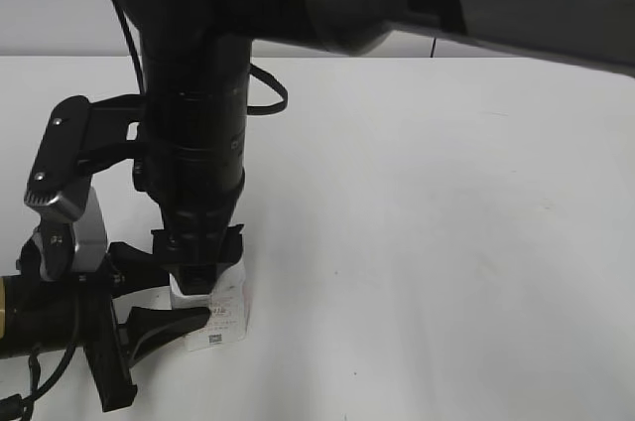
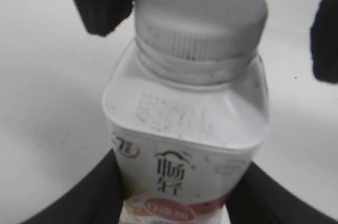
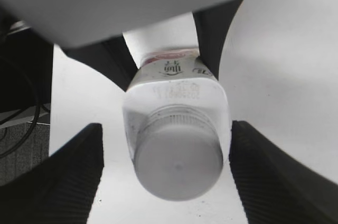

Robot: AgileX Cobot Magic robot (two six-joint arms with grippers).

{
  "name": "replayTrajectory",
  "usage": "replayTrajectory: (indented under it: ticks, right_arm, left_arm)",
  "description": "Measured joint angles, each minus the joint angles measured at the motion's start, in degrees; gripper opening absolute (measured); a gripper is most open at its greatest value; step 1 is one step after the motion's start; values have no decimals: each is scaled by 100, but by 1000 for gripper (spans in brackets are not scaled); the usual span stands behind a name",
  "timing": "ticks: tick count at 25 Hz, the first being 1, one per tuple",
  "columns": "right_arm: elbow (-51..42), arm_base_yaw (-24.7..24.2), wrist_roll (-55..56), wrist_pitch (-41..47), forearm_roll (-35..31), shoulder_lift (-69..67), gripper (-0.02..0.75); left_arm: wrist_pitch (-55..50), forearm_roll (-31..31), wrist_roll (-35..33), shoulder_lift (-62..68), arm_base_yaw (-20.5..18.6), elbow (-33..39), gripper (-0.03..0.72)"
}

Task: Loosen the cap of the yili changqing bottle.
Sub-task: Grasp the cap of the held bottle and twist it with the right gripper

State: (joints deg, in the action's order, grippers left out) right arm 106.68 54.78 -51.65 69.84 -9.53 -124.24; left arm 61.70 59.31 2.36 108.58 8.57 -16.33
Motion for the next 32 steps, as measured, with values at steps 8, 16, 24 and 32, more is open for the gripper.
replayTrajectory:
  ticks: [8,16,24,32]
  right_arm:
    - [545,0,1193,6,-17,0,582]
    - [829,0,4403,6,227,173,582]
    - [602,0,6186,6,317,229,582]
    - [-1,-18,6535,6,329,229,582]
  left_arm:
    - [0,0,0,0,0,0,355]
    - [0,0,0,0,0,0,354]
    - [0,0,0,0,0,0,354]
    - [5,0,0,0,0,0,354]
